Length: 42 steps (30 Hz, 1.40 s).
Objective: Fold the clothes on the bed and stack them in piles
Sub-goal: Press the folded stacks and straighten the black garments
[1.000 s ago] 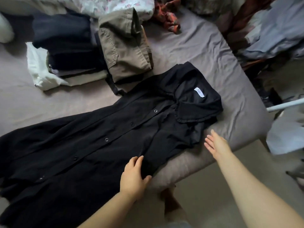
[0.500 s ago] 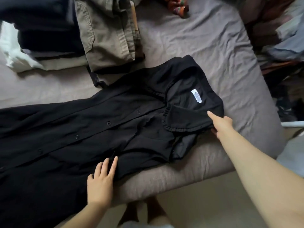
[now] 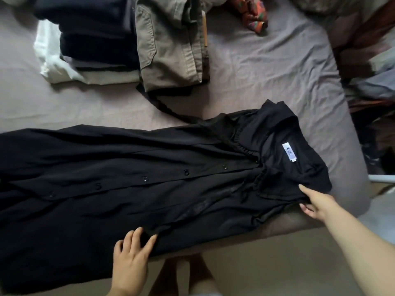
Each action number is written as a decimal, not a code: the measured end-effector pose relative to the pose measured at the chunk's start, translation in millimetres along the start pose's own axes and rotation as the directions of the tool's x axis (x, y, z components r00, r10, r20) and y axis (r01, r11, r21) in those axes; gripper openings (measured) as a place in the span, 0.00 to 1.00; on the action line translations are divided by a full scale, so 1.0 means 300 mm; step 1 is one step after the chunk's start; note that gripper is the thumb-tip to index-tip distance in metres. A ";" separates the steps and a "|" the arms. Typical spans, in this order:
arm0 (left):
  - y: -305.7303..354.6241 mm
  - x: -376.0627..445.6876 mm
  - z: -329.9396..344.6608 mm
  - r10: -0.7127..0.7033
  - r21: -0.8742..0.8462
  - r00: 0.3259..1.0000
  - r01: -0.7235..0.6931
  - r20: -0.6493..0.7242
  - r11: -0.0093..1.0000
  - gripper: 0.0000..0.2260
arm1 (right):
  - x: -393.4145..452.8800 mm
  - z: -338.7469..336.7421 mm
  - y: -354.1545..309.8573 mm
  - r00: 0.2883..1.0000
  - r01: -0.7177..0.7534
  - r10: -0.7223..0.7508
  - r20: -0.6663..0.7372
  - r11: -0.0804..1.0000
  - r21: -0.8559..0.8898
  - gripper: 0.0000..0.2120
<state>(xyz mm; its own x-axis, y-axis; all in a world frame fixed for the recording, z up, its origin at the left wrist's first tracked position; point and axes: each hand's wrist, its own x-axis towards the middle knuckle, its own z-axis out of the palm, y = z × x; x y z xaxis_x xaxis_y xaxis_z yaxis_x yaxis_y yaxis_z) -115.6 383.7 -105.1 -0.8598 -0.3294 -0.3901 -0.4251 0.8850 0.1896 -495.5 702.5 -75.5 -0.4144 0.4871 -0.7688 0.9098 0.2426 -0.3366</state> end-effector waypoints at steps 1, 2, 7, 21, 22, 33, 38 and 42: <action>-0.016 -0.013 0.011 0.004 0.040 0.999 -0.002 -0.042 0.999 0.24 | -0.008 0.008 0.010 0.996 0.049 -0.049 -0.071 0.999 0.002 0.14; -0.036 -0.025 0.012 -0.006 0.054 0.999 0.008 -0.051 0.998 0.23 | -0.018 0.005 0.015 0.982 0.114 -0.116 -0.150 0.993 -0.019 0.13; -0.165 -0.080 -0.004 -0.091 -0.006 0.995 0.091 0.034 0.996 0.19 | -0.092 -0.067 -0.013 0.880 0.249 -0.326 -0.344 0.936 -0.251 0.18; -0.361 0.605 -0.510 -0.612 -0.190 0.772 0.583 -0.173 0.790 0.13 | -0.080 0.263 -0.658 0.902 0.432 -0.430 0.039 0.900 -0.064 0.12; -0.367 0.648 -0.496 -0.641 -0.183 0.755 0.617 -0.136 0.765 0.14 | -0.061 0.299 -0.678 0.919 0.387 -0.380 0.109 0.920 -0.053 0.08; -0.018 0.740 -0.251 -0.271 -0.136 0.930 0.244 -0.247 0.960 0.27 | -0.124 0.470 -0.590 0.230 0.787 -0.860 0.456 -0.111 -0.607 0.20; 0.014 0.895 -0.308 -0.150 -0.105 0.968 0.131 -0.199 0.986 0.30 | -0.336 0.864 -0.553 0.016 0.922 -0.515 0.857 -0.324 -0.212 0.13; 0.044 0.926 -0.353 0.076 0.000 0.958 -0.079 -0.277 0.997 0.16 | -0.465 1.143 -0.475 0.162 0.944 -0.367 0.916 -0.214 -0.253 0.25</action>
<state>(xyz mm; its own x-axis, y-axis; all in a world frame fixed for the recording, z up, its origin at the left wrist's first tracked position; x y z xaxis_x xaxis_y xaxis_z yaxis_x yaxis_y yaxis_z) -389.9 269.0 -115.6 -0.9342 -0.3395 -0.1096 -0.3559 0.9082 0.2202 -559.7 312.3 -106.8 -0.3808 -0.7786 -0.4988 -0.5911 0.6198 -0.5162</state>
